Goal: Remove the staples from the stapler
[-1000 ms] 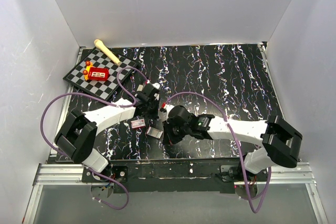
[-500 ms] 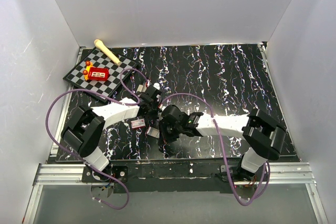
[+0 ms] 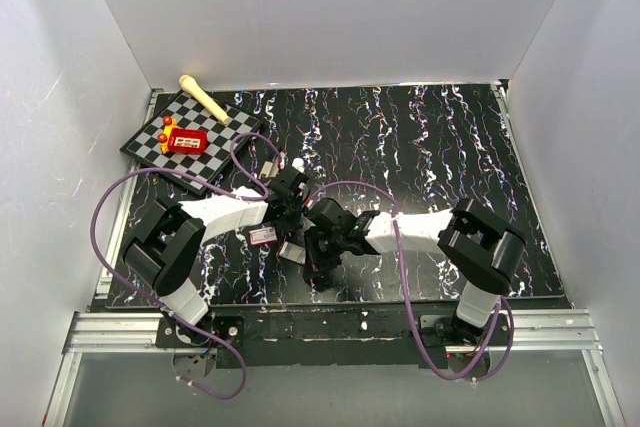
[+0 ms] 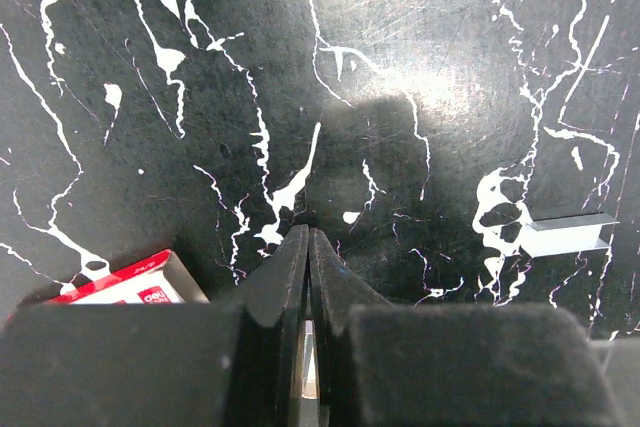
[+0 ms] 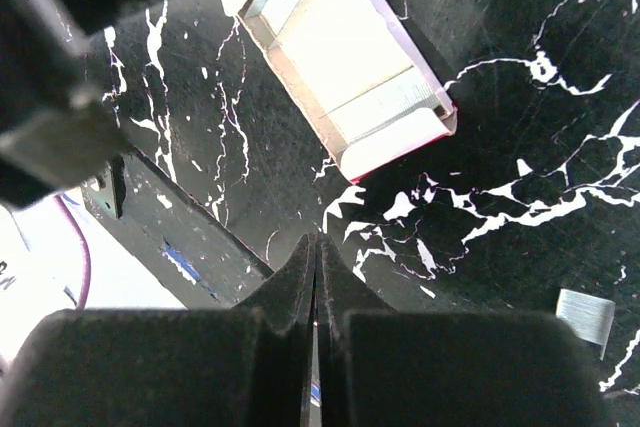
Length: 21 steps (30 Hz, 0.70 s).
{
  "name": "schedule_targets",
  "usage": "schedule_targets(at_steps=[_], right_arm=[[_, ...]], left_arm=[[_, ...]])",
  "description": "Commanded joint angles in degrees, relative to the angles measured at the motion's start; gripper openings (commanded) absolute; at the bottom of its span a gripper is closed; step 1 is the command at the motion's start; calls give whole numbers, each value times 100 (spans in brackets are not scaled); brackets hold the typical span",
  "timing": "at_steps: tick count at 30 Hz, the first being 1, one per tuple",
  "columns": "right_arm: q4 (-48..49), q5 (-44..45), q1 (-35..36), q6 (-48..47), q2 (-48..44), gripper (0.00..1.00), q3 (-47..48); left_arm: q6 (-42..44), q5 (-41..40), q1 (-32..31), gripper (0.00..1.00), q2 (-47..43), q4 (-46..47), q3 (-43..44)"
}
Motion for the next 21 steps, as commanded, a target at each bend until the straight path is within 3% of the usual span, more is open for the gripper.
schedule_targets(at_steps=[1,21], right_arm=[[161,-193,-76,177,126,1,229],[-261,395,-234,537,170,1,247]], left_arm=[[-85,-75,2,0,-50,-65,-225],[-383,206,11,0,-542,-91,-858]])
